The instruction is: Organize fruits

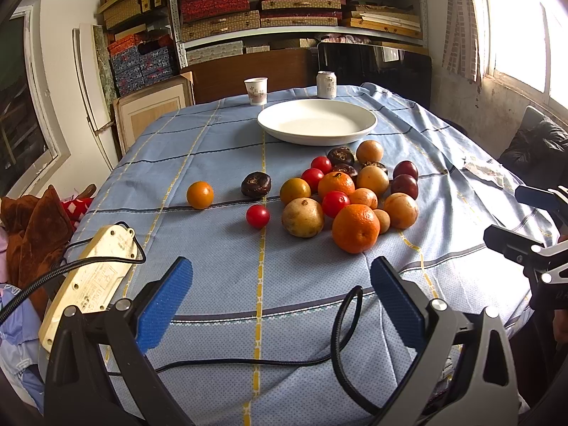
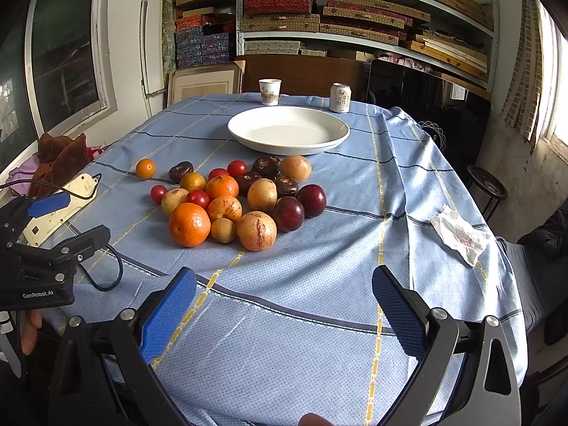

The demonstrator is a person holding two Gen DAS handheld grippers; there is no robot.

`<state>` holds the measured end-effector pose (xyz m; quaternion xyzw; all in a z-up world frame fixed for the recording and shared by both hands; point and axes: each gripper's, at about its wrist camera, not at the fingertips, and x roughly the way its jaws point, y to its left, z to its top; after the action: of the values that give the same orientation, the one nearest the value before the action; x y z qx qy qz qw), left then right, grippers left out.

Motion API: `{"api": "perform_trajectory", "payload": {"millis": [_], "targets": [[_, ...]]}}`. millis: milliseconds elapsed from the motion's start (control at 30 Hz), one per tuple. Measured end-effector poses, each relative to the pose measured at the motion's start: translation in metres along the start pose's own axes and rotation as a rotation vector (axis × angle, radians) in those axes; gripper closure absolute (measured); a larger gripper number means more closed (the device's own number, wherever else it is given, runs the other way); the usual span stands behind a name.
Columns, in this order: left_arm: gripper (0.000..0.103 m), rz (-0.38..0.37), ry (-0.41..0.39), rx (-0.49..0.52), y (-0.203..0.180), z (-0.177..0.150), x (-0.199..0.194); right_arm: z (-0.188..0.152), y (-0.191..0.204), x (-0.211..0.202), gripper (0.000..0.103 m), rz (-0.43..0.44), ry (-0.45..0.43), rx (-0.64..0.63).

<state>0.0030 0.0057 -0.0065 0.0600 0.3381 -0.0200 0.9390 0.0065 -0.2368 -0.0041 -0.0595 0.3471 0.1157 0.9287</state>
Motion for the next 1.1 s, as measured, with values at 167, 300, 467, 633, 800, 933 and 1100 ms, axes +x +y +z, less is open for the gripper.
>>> {"api": "perform_trajectory", "payload": {"millis": [167, 300, 467, 633, 800, 933, 1100], "targets": [[0.005, -0.001, 0.003, 0.005, -0.007, -0.003, 0.005, 0.002, 0.001, 0.0, 0.003, 0.003, 0.002, 0.001], [0.005, -0.016, 0.001, 0.01, -0.004, 0.001, 0.008, 0.002, 0.001, 0.001, 0.003, 0.018, -0.025, -0.016], [0.005, -0.042, -0.015, -0.009, 0.012, 0.005, 0.014, 0.001, 0.003, 0.01, 0.003, 0.105, -0.137, -0.034], [0.005, -0.072, -0.036, 0.005, 0.019, 0.006, 0.017, 0.008, 0.009, 0.029, 0.003, 0.177, -0.102, -0.075], [0.005, -0.126, -0.046, 0.013, 0.025, 0.008, 0.023, 0.015, 0.011, 0.063, 0.034, 0.149, 0.021, -0.09], [0.005, -0.186, -0.045, -0.004, 0.031, 0.014, 0.027, 0.019, 0.003, 0.086, 0.043, 0.17, 0.082, -0.037], [0.005, -0.252, -0.038, 0.007, 0.026, 0.025, 0.036, 0.026, 0.003, 0.101, 0.044, 0.206, 0.122, -0.03]]}}
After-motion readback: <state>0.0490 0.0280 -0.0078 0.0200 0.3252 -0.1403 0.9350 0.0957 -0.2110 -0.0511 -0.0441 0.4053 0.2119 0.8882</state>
